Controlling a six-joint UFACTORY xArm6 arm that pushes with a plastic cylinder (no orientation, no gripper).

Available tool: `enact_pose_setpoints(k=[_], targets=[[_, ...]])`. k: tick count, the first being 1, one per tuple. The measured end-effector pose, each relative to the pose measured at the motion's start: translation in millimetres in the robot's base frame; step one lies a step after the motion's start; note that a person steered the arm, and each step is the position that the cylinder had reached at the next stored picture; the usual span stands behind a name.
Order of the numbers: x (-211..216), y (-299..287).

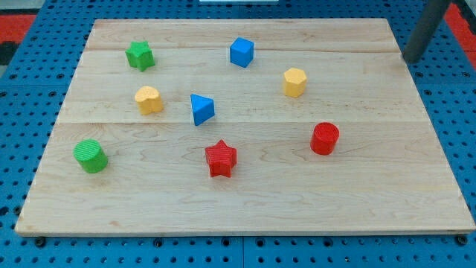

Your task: Place the red circle to the right of the red star

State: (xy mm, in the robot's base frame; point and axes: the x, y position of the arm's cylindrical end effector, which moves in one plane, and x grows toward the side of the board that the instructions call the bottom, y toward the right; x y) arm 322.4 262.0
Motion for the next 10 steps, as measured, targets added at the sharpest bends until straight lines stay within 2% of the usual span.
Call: enact_pose_setpoints(k=[1,2,3,4,5,6,8,10], targets=[[-7,-87],[10,-58],[93,-17],[185,-25],[159,-112],[138,-147],[141,-165],[169,-264]])
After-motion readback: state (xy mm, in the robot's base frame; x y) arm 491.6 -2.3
